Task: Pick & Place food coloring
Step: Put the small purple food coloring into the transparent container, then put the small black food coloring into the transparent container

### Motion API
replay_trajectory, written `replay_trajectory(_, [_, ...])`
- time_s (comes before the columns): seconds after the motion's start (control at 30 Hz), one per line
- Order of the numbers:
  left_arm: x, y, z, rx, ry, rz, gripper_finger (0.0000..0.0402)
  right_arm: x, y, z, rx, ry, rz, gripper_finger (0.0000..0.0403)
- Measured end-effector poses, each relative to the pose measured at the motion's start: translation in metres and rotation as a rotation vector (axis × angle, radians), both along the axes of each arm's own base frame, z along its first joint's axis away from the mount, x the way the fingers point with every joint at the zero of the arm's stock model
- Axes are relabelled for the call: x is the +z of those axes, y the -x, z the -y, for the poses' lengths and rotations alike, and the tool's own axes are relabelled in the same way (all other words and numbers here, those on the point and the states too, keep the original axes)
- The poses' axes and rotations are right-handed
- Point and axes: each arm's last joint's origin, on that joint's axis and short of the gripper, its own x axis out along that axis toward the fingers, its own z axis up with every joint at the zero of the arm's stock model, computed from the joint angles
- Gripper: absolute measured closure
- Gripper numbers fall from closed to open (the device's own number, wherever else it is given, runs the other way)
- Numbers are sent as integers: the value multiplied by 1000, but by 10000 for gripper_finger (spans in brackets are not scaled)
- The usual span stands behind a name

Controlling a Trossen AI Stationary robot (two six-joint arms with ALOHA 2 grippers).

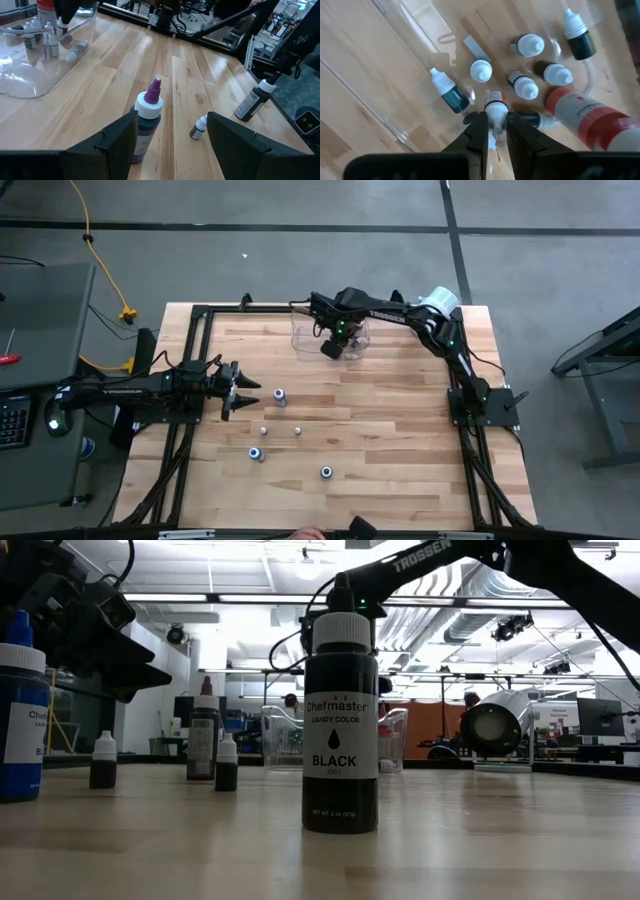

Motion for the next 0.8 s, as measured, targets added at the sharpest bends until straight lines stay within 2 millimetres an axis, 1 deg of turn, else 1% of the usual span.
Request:
replay_trajectory(0.23, [0, 0, 0, 0, 0, 0, 167, -13, -2, 1, -6, -29, -27, 352])
replay_trajectory(0.43, [0, 0, 0, 0, 0, 0, 167, -14, -3, 1, -9, -28, -27, 353])
replay_trajectory(0.67, [0, 0, 0, 1, 0, 0, 167, -14, -2, 1, -10, -27, -27, 329])
replay_trajectory(0.8, [0, 0, 0, 1, 0, 0, 167, -14, -2, 1, -9, -26, -27, 322])
